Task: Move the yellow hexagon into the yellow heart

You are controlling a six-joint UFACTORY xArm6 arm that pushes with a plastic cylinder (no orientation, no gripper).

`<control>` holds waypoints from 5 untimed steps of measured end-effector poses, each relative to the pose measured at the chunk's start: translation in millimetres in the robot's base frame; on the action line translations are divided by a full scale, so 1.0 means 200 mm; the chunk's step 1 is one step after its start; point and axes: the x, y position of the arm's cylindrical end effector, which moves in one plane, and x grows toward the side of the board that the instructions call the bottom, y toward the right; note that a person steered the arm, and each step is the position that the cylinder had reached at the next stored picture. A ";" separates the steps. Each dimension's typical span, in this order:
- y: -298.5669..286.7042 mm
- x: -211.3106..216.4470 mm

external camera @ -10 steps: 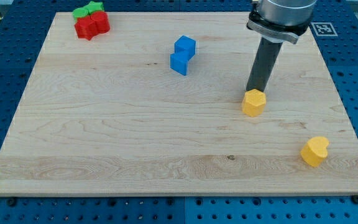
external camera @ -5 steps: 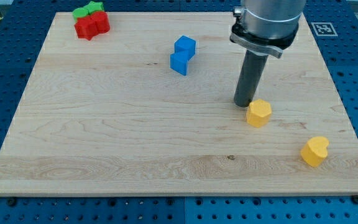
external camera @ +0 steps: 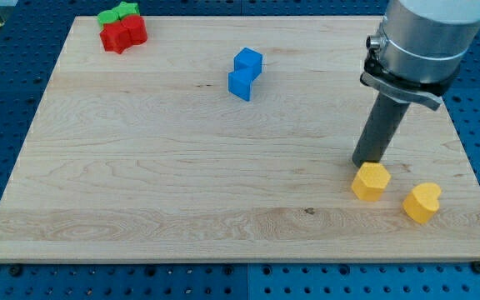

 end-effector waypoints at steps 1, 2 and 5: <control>0.00 0.04; -0.01 0.04; -0.20 0.13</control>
